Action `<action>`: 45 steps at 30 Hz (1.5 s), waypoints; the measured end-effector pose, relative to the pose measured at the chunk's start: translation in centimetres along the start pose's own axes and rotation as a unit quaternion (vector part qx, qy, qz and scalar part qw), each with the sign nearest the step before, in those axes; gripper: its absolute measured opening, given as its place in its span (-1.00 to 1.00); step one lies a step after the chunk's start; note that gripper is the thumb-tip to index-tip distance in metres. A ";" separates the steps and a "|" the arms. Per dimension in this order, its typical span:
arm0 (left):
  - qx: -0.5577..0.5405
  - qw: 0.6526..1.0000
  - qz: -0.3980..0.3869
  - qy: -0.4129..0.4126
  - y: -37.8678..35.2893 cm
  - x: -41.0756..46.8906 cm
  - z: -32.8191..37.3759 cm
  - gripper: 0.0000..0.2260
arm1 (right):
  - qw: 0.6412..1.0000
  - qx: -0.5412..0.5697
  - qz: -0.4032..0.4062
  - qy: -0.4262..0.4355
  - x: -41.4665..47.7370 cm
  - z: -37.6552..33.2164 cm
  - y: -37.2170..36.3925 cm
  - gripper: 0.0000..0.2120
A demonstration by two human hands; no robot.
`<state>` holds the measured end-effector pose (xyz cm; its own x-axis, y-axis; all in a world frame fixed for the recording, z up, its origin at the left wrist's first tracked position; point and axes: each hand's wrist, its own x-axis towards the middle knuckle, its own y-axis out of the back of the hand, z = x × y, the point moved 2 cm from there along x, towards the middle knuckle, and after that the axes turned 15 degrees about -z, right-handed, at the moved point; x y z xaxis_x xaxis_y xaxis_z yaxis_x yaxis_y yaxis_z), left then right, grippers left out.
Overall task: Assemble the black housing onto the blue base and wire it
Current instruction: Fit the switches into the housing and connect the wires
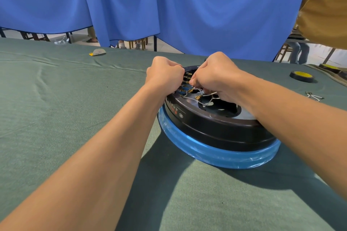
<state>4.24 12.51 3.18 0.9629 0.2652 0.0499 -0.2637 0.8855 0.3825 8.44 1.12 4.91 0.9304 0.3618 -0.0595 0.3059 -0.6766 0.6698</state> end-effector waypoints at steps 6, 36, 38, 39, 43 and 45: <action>-0.009 1.000 0.008 0.004 0.0 0.0 0.1 -0.81 | 1.000 -0.002 0.015 0.006 -0.2 0.0 -0.2 -0.87; -0.019 1.000 0.013 0.011 -0.2 0.5 -0.2 -0.77 | 0.994 -0.107 -0.029 -0.005 0.4 -0.1 1.0 -0.85; -0.021 1.000 0.015 0.012 -0.2 0.4 -0.2 -0.77 | 0.993 -0.115 -0.035 0.003 0.2 -0.2 0.8 -0.85; -0.021 1.000 0.016 0.012 -0.2 0.4 -0.2 -0.78 | 0.992 -0.121 -0.031 0.010 0.1 -0.3 0.7 -0.84; -0.021 1.000 0.014 0.014 -0.2 0.3 -0.2 -0.78 | 0.989 -0.141 -0.021 0.032 -0.2 -0.4 0.7 -0.83; -0.021 1.000 0.013 0.014 -0.2 0.4 -0.2 -0.78 | 0.989 -0.138 -0.029 0.035 -0.3 -0.3 0.8 -0.82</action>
<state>4.63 12.46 2.92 0.9536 0.2992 0.0335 -0.2921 0.8927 0.3431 8.37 0.72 5.70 0.8936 0.4448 -0.0594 0.2826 -0.4550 0.8444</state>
